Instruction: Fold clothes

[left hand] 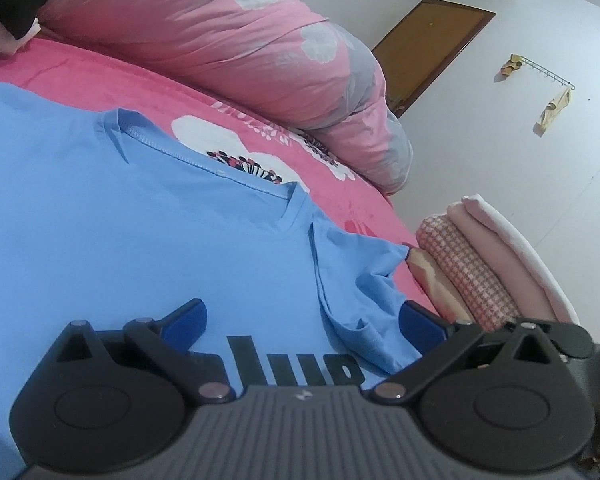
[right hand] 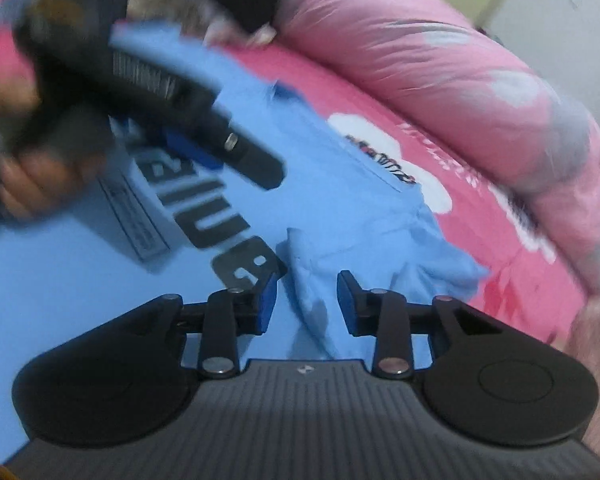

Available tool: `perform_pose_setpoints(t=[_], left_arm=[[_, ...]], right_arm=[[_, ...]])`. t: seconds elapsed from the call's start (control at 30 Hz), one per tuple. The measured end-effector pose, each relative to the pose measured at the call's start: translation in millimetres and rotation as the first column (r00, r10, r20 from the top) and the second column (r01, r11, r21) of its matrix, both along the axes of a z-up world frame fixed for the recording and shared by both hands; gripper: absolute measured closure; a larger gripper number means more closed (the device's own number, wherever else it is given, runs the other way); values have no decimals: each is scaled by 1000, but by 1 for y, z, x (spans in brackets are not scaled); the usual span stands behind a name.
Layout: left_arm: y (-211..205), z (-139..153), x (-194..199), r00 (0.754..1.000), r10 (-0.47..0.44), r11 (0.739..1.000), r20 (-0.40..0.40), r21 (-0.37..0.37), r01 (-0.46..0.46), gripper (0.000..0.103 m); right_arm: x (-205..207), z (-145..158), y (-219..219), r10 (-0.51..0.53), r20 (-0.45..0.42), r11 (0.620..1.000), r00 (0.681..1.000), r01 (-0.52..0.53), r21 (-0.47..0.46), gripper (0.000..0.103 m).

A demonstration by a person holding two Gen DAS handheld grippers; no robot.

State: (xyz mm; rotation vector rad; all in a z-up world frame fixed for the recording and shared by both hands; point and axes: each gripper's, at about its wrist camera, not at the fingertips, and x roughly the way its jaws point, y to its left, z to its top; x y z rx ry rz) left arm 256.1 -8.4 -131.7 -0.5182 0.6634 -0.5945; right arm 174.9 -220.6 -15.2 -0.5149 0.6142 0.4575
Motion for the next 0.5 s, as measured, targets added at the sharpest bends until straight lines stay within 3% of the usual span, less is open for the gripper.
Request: perform_pose_setpoints(t=[0.1, 0.23, 0.3, 0.4, 0.47, 0.5], left_arm=[[1, -1, -1, 1000, 3, 1000, 4, -3, -3, 0], [1, -1, -3, 1000, 9, 1000, 11, 2, -9, 0], [-1, -1, -3, 1000, 14, 1000, 17, 12, -14, 0], [-4, 1, -4, 999, 24, 999, 22, 36, -25, 0], [-8, 5, -5, 999, 42, 997, 21, 70, -43, 0], [-11, 8, -6, 998, 63, 993, 21, 98, -64, 1]], right_arm=[[-18, 9, -30, -107, -1, 983, 994, 106, 147, 70], [-28, 1, -68, -260, -32, 921, 965, 257, 294, 70], [-16, -5, -89, -311, -81, 856, 947, 316, 409, 70], [4, -14, -120, -353, -172, 726, 920, 385, 569, 70], [19, -21, -135, -273, -254, 648, 928, 373, 664, 70], [24, -26, -137, -220, -286, 634, 933, 360, 684, 70]])
